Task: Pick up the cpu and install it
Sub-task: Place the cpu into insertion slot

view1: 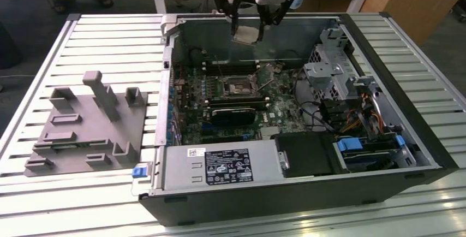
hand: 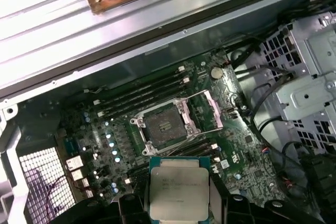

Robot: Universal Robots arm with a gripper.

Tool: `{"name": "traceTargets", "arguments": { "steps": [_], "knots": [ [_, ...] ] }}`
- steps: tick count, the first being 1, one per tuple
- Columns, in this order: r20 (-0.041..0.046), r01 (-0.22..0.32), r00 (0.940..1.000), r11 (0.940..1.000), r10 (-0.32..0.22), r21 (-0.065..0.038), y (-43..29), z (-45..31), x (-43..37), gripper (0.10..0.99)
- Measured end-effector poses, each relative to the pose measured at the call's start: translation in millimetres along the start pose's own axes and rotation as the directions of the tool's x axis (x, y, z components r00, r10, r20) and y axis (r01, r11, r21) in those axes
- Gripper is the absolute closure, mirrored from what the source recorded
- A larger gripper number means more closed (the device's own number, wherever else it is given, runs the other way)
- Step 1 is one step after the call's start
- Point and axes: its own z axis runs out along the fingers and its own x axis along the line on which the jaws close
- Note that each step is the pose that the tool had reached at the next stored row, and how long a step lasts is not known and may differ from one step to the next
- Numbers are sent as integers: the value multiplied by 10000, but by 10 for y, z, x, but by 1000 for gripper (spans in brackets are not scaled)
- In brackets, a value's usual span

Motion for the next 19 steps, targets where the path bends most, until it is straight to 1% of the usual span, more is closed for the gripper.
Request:
{"name": "traceTargets", "arguments": {
  "steps": [2,4,6,9,12,14,17,19],
  "knots": [
    [29,-359,9994,9994,359,2,0,3,0,545],
    [58,-716,9974,9974,716,1,0,6,0,545],
    [85,-1051,9944,9945,1051,0,0,8,0,545],
    [125,-1548,9879,9879,1548,-5,-1,13,0,545],
    [166,-2051,9786,9787,2051,-11,-1,17,0,545],
    [192,-2370,9713,9715,2370,-16,-1,20,0,545],
    [231,-2838,9586,9589,2838,-25,-2,24,0,545],
    [257,-3157,9485,9488,3157,-32,-2,26,0,545]
  ]
}}
